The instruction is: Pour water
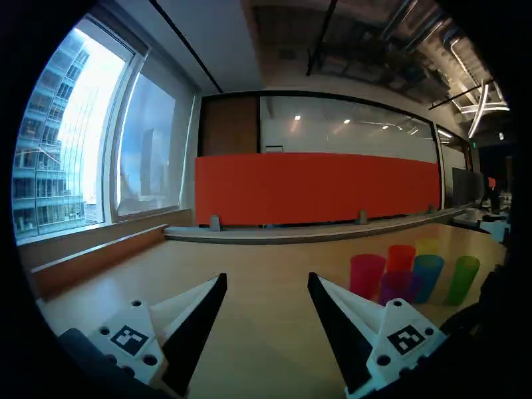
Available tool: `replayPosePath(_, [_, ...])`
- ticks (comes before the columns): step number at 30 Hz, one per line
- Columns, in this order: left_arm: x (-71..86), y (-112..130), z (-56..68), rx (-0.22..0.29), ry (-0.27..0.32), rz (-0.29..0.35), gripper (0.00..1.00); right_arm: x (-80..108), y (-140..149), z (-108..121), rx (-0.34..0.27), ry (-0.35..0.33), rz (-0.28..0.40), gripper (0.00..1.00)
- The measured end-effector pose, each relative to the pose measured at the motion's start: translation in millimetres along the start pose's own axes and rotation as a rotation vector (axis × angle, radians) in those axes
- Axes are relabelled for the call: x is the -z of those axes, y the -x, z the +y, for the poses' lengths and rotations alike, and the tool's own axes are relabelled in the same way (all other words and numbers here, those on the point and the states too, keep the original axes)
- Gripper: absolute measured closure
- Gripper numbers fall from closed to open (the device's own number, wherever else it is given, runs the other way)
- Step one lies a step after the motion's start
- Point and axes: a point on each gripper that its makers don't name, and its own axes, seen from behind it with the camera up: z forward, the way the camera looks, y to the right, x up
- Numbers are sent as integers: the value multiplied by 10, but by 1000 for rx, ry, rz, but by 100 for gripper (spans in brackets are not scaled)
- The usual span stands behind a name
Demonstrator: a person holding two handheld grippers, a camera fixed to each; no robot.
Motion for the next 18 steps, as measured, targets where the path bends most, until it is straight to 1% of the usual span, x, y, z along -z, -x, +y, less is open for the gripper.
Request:
replayPosePath(3, [12, -94, -5, -3, 0, 2, 10, 2, 46, 5, 5, -2, -6, 1])
replayPosePath(6, [-2, -184, 30, 7, 7, 4, 10, 15, 17, -5, 8, -8, -12, 1])
replayPosePath(12, [-42, -359, 70, 53, 23, -14, 10, 9, -177, -26, 0, -29, -25, 1])
replayPosePath(18, [-109, -646, 80, 75, 35, -24, 10, -30, -426, 25, 16, -27, -39, 1])
